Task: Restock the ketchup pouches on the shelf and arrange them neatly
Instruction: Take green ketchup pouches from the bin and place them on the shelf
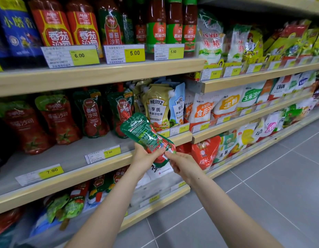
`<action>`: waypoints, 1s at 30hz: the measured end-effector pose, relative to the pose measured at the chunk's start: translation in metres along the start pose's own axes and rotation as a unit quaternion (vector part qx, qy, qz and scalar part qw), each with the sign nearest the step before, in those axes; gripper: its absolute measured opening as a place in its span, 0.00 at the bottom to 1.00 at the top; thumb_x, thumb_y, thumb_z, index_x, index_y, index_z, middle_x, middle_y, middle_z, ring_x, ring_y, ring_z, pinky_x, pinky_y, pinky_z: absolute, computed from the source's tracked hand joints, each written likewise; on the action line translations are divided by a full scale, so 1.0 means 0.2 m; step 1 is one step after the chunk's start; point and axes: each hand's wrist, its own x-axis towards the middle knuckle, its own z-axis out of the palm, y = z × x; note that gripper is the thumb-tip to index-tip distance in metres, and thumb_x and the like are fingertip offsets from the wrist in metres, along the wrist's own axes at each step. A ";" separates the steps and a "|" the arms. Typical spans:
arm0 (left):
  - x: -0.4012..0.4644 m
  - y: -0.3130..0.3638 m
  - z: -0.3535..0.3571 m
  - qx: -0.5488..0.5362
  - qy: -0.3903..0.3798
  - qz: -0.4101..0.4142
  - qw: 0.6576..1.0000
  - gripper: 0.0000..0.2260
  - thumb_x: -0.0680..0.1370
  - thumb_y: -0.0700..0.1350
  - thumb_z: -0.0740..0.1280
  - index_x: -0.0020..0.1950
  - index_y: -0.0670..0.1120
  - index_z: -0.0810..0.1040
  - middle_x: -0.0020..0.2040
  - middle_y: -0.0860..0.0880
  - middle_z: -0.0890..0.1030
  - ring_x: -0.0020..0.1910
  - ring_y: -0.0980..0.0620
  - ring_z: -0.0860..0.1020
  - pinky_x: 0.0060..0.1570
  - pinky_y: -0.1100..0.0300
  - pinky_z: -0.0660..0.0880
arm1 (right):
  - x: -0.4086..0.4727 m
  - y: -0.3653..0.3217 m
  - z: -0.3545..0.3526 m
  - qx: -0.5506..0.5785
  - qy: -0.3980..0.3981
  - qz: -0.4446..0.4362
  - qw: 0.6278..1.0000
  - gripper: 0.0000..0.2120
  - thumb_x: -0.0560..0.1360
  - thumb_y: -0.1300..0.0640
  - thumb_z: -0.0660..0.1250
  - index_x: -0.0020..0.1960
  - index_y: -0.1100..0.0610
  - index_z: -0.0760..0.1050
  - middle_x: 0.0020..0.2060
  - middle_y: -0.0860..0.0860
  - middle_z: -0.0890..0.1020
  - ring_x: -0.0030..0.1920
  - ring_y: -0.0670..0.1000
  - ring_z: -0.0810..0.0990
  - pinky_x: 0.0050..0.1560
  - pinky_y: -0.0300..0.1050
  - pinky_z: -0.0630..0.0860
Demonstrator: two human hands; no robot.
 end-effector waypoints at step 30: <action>0.02 -0.01 -0.01 -0.053 -0.049 -0.027 0.997 0.36 0.63 0.45 0.79 0.61 0.48 0.59 0.55 0.44 0.78 0.52 0.45 0.80 0.54 0.44 0.77 | -0.02 0.01 0.00 0.151 -0.012 0.001 0.988 0.09 0.77 0.56 0.64 0.39 0.58 0.73 0.28 0.51 0.70 0.29 0.48 0.70 0.33 0.37 0.73</action>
